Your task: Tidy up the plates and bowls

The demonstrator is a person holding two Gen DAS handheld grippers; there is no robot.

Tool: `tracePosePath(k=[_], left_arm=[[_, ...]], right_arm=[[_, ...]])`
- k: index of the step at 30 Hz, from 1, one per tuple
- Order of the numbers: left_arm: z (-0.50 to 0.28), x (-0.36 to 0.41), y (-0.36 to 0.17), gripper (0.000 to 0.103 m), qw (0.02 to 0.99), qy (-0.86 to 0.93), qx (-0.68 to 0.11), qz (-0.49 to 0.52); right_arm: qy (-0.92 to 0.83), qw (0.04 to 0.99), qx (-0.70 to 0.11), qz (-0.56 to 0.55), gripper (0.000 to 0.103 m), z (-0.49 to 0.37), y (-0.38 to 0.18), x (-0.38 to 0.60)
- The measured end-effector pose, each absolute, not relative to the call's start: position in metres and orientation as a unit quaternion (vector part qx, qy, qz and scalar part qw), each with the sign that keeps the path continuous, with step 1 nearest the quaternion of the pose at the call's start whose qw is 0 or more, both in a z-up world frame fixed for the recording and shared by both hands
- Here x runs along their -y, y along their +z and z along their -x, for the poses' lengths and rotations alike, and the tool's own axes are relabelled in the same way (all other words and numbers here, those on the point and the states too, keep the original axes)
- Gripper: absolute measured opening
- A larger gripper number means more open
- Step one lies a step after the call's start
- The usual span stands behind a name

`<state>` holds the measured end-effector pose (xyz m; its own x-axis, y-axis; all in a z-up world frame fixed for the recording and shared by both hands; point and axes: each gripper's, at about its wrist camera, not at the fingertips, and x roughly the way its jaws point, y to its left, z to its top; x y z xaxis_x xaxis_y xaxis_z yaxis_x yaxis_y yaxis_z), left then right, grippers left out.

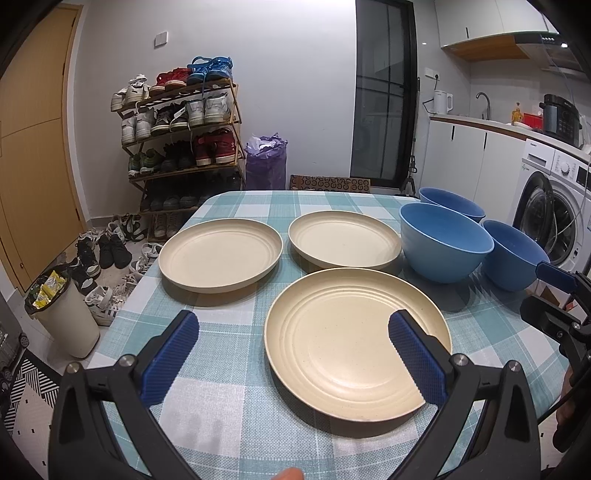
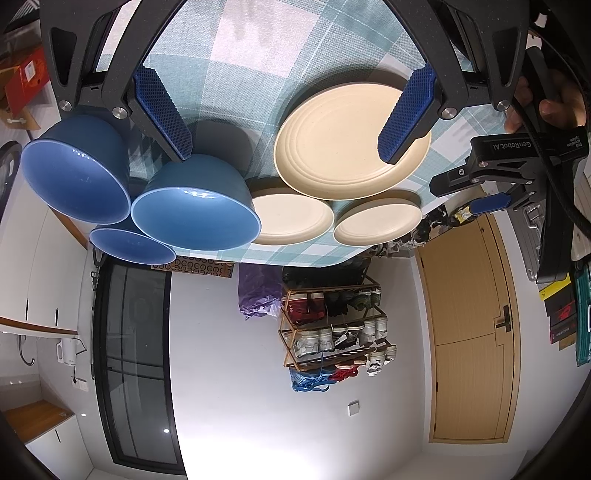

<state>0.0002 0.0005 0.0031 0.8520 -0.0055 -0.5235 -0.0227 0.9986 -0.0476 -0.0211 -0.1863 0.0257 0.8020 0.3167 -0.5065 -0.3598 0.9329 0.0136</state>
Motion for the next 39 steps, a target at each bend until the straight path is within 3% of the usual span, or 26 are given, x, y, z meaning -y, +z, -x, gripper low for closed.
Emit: tracePosePath(k=[39], left_arm=[[-0.0037,-0.0026,0.0017,0.103,0.962,0.009,-0.273,0.022]], right_arm=[[0.177,0.948,-0.261,0.042,0.103,0.0219,0.0258,0.1880]])
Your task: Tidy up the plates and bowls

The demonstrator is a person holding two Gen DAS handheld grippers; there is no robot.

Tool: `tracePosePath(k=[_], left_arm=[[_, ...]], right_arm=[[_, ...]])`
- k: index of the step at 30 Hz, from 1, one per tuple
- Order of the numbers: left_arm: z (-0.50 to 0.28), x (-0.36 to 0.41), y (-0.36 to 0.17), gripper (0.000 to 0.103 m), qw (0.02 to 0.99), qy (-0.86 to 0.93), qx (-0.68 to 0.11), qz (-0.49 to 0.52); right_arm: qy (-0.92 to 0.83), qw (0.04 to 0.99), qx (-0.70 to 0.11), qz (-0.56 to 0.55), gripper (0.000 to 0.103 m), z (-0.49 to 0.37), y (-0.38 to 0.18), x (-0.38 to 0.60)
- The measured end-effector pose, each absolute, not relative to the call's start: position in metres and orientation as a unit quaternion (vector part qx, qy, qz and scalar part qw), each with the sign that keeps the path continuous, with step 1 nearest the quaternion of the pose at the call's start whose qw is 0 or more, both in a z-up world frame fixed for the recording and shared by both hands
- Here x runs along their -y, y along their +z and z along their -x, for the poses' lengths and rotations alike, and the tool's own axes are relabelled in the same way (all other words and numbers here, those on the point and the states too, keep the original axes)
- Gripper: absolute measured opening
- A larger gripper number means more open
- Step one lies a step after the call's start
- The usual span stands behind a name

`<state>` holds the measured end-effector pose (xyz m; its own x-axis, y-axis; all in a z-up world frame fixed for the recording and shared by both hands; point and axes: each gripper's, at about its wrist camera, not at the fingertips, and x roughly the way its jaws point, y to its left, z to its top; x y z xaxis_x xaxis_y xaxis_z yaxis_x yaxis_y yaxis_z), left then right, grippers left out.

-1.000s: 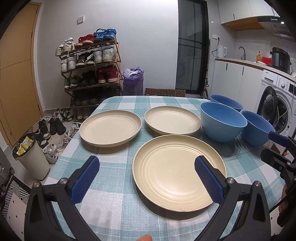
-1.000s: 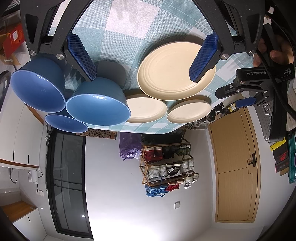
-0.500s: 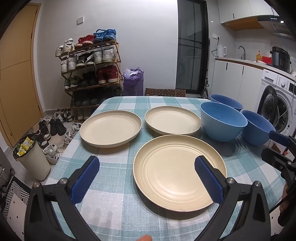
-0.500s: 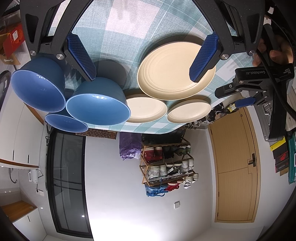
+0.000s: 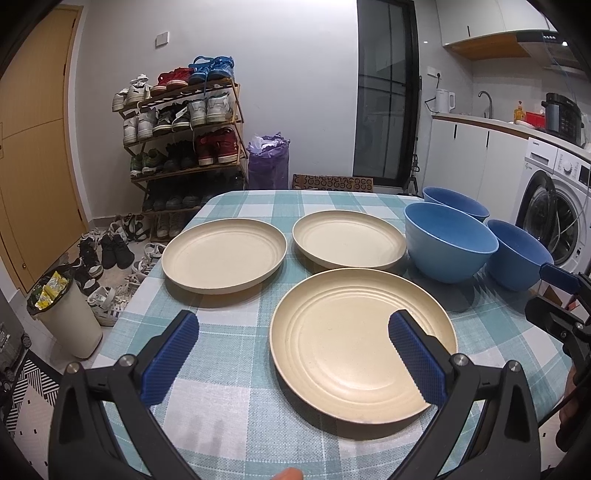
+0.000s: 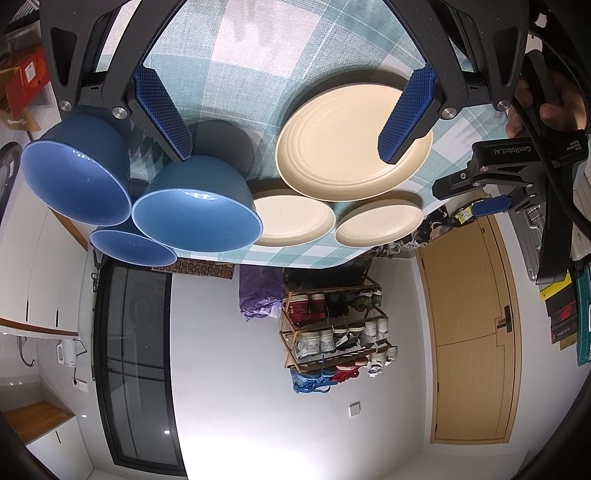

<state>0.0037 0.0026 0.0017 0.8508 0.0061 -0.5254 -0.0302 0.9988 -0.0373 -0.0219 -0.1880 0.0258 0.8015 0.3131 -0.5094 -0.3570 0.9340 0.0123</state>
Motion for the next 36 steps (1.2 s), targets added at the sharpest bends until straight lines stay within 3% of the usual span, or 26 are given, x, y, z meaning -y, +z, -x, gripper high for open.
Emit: tracePosePath(k=[36], left_arm=[[-0.071,-0.011,0.037,0.103,0.958,-0.017,-0.283,0.029]], right_arm=[[0.171,0.941,-0.289,0.043,0.103,-0.035,0.073,0.193]])
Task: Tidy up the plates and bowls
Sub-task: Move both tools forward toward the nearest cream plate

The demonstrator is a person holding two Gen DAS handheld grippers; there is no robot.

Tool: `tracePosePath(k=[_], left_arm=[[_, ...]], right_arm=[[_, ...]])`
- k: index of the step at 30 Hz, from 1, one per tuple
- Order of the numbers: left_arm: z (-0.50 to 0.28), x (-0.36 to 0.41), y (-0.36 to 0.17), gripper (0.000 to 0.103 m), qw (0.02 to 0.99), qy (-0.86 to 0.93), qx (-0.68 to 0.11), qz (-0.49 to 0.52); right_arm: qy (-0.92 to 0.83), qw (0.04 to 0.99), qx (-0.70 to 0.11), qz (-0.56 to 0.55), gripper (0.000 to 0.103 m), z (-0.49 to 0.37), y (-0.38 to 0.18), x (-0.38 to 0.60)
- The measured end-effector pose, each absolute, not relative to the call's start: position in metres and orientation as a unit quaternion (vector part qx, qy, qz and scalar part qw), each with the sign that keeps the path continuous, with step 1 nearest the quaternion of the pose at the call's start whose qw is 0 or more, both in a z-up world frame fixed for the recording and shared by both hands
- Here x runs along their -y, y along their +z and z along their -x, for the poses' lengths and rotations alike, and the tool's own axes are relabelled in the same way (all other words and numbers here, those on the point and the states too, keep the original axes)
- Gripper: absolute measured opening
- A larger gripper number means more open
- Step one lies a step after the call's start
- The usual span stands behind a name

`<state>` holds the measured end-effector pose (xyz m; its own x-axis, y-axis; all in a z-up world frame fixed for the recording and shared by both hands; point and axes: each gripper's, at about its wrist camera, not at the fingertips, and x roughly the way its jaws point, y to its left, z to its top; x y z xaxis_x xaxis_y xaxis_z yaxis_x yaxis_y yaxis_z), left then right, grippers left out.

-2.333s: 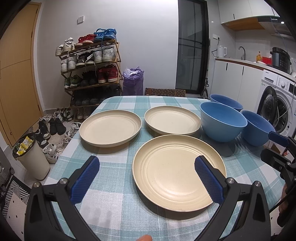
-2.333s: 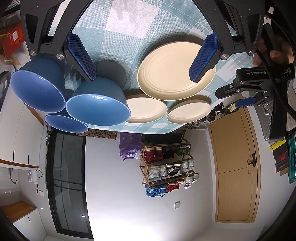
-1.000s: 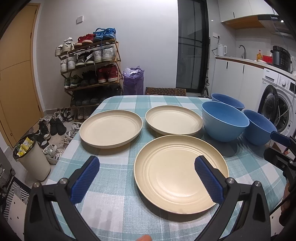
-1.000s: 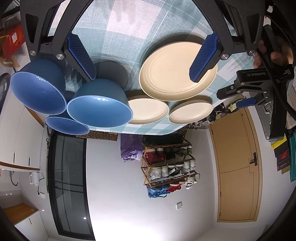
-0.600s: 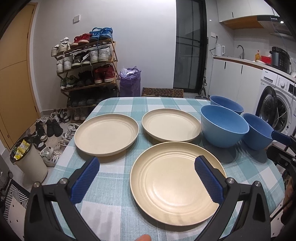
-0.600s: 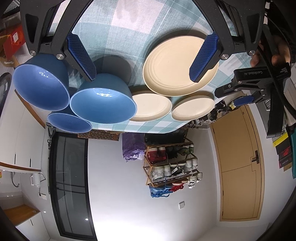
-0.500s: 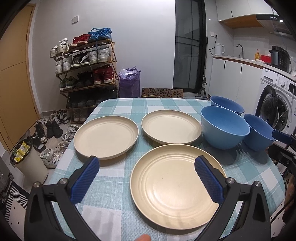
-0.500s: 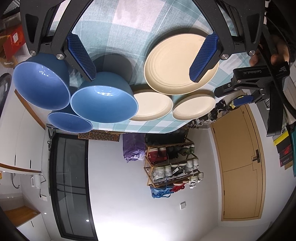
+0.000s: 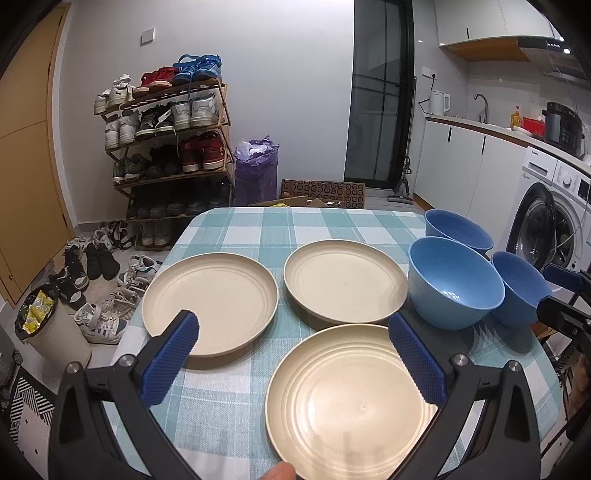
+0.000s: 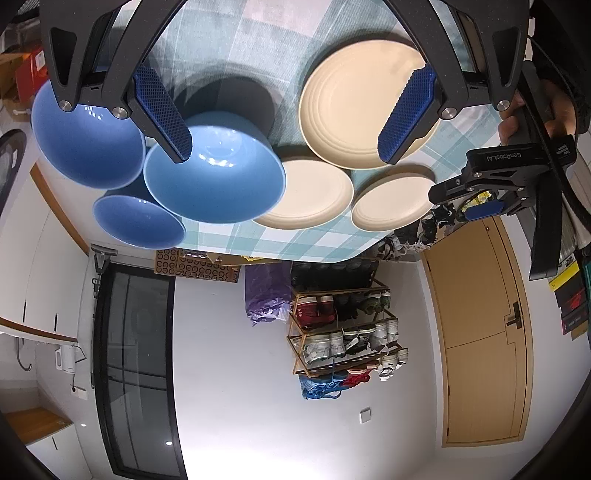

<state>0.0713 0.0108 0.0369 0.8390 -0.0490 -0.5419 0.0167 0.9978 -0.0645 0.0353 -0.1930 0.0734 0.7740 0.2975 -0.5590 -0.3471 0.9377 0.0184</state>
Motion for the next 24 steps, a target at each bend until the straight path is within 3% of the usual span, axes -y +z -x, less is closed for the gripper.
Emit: tracePosePath(k=[24], left_arm=[[-0.130,-0.009,0.037,0.102,0.938,-0.067,-0.338,0.023]], right_arm=[[0.187,0.929,-0.316,0.047,0.103,-0.105,0.099,0.191]])
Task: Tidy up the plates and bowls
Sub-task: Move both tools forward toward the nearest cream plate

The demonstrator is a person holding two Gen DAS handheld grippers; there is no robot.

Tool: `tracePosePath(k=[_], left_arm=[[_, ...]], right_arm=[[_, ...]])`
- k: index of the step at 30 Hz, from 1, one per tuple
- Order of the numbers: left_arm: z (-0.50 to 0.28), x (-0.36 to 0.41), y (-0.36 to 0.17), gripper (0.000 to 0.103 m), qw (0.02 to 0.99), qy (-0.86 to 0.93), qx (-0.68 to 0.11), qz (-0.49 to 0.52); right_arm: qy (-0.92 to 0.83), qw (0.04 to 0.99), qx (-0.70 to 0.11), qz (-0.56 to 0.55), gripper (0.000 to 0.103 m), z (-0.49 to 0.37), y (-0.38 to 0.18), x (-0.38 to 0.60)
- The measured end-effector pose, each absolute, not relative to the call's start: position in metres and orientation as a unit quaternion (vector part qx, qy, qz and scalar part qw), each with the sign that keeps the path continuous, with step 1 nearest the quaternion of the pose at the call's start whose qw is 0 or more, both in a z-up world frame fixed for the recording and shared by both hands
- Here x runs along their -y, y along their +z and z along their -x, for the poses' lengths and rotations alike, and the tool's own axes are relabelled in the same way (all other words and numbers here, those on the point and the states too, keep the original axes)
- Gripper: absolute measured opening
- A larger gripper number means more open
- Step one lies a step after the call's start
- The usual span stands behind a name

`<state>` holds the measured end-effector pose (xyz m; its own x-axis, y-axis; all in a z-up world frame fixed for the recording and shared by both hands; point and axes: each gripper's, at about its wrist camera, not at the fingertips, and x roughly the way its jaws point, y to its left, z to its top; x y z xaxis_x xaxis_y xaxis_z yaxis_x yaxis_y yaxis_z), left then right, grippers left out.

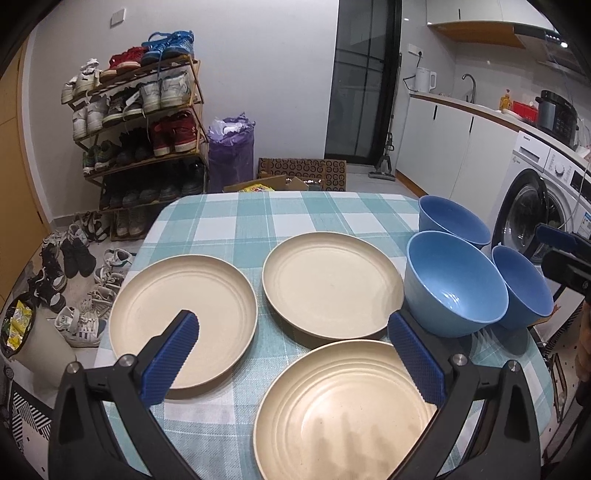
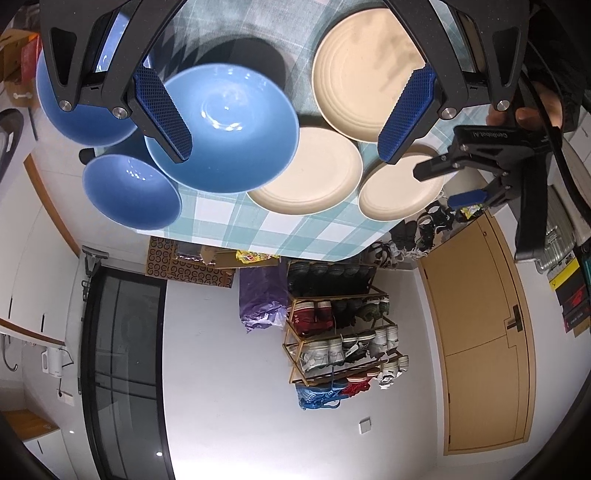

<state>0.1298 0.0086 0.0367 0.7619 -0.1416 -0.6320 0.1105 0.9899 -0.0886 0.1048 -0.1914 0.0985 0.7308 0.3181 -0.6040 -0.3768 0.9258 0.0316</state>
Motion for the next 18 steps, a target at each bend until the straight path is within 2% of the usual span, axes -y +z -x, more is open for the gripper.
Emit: tracePosePath(k=[18], left_arm=[[-0.166,-0.015,0.031,0.102,0.936,-0.044,-0.349,0.023]], right_arm=[[0.206,0.914,-0.345,0.048,0.103,-0.172,0.113,0.189]])
